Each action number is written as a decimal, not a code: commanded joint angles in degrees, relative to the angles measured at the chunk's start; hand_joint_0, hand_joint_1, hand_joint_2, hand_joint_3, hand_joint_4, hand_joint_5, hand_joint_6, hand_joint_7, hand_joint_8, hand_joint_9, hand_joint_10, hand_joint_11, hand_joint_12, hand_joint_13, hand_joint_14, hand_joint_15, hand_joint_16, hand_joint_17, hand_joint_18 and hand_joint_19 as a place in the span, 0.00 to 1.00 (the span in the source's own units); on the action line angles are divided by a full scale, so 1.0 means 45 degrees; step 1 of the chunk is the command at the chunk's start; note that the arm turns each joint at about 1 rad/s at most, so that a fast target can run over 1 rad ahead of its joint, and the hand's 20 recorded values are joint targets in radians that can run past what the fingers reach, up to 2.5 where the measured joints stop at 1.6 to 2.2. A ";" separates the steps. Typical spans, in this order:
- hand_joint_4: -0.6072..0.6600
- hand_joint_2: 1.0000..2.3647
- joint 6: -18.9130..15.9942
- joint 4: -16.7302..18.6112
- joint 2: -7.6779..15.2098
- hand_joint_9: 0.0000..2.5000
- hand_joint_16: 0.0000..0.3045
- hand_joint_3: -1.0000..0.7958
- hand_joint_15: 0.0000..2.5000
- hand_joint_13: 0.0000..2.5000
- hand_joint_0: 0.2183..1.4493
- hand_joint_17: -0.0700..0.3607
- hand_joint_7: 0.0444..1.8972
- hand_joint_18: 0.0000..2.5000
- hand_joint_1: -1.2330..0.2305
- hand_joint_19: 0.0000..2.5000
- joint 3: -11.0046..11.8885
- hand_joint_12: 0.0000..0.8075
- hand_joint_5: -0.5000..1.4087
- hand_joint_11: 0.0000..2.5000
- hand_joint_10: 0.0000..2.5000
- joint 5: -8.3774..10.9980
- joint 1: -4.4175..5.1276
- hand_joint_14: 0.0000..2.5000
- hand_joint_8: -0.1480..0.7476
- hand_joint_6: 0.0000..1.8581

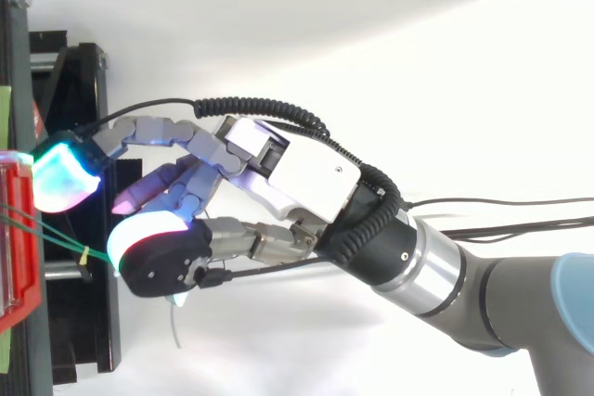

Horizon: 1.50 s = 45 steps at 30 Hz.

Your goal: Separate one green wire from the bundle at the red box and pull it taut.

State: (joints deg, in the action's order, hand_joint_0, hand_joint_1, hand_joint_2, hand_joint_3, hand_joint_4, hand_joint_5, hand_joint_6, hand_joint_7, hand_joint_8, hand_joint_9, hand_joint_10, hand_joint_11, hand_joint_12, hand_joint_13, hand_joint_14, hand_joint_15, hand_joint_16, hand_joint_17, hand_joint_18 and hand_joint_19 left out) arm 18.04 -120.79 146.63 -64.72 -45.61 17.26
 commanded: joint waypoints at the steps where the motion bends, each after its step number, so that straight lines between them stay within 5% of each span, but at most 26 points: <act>1: 0.67 0.00 -0.0064 -0.0462 -0.0182 0.64 0.18 0.28 0.18 0.49 0.24 0.46 0.34 0.37 0.48 0.12 -0.0012 0.47 0.14 0.35 0.01 -0.0001 0.0071 0.01 0.51 0.27; 9: 0.67 0.00 -0.0240 -0.0931 -0.0280 0.63 0.18 0.28 0.18 0.49 0.24 0.45 0.36 0.37 0.46 0.13 -0.0012 0.47 0.14 0.35 0.01 0.0331 0.0325 0.01 0.50 0.27; 15: 0.67 0.00 -0.1060 -0.2181 -0.0631 0.61 0.18 0.28 0.18 0.49 0.24 0.45 0.36 0.37 0.46 0.12 -0.0090 0.47 0.14 0.34 0.01 0.0605 0.0423 0.01 0.50 0.27; 27: 0.68 0.00 -0.1607 -0.2982 -0.2038 0.59 0.18 0.28 0.18 0.48 0.25 0.45 0.37 0.37 0.47 0.13 -0.2023 0.47 0.15 0.33 0.01 0.0937 0.0423 0.01 0.50 0.27; 45: 0.68 0.00 -0.1333 -0.3997 -0.2174 0.59 0.16 0.28 0.19 0.47 0.29 0.42 0.54 0.35 0.41 0.14 -0.1320 0.44 0.18 0.38 0.01 0.1015 0.0442 0.01 0.49 0.27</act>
State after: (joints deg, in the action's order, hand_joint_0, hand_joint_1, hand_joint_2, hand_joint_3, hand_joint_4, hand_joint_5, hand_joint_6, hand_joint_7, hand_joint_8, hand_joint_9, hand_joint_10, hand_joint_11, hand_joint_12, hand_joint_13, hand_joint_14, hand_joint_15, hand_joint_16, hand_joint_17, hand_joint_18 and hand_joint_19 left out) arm 10.95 -138.14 136.89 -71.59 -41.23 19.18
